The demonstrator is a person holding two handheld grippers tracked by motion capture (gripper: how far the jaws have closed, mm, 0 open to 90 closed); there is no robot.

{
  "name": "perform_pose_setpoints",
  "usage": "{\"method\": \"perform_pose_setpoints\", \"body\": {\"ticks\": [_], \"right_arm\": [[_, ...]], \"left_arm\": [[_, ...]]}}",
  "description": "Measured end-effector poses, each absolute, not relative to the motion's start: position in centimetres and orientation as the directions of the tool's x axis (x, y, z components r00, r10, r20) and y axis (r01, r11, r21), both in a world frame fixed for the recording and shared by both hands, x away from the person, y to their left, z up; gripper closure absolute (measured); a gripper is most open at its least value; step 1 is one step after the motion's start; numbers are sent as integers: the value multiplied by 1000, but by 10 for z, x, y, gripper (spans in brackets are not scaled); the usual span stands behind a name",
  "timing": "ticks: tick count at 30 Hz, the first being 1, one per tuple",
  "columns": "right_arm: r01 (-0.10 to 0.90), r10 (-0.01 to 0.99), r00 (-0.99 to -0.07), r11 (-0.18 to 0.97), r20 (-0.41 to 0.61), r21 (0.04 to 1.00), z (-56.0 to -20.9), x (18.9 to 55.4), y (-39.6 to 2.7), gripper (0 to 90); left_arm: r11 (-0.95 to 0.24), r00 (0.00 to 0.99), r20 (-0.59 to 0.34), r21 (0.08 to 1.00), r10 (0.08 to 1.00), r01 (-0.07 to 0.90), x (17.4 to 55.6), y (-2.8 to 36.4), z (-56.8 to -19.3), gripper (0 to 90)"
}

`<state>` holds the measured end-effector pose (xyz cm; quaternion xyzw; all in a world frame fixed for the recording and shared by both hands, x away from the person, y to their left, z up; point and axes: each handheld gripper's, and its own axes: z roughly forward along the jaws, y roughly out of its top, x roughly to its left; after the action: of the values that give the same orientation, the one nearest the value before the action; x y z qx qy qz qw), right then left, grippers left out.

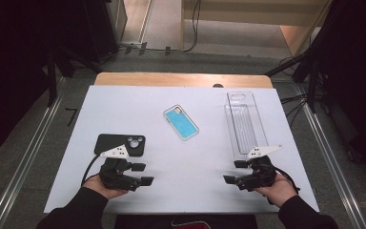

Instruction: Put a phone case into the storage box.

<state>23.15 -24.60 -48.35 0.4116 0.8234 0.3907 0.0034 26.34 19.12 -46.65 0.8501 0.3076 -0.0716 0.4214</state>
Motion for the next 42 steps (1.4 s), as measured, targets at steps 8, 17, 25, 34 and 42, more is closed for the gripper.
{"method": "perform_pose_setpoints", "body": {"ticks": [8, 17, 25, 34, 42], "right_arm": [[679, 683, -659, 360, 314, 640, -484, 231, -246, 197], [680, 684, -660, 366, 312, 636, -484, 232, -246, 197], [682, 688, -657, 366, 309, 633, -484, 231, -245, 197], [683, 689, -656, 368, 308, 631, -484, 231, -245, 196], [680, 682, -662, 374, 310, 630, -482, 232, -242, 197]], "left_arm": [[-458, 799, -381, 669, 464, 585, 263, 191, -466, 310], [-456, 796, -382, 668, 469, 589, 264, 191, -466, 310], [-454, 797, -380, 670, 470, 587, 263, 191, -466, 310], [-447, 786, -391, 662, 478, 601, 263, 190, -465, 310], [-446, 784, -390, 661, 483, 603, 264, 189, -464, 310]]}}
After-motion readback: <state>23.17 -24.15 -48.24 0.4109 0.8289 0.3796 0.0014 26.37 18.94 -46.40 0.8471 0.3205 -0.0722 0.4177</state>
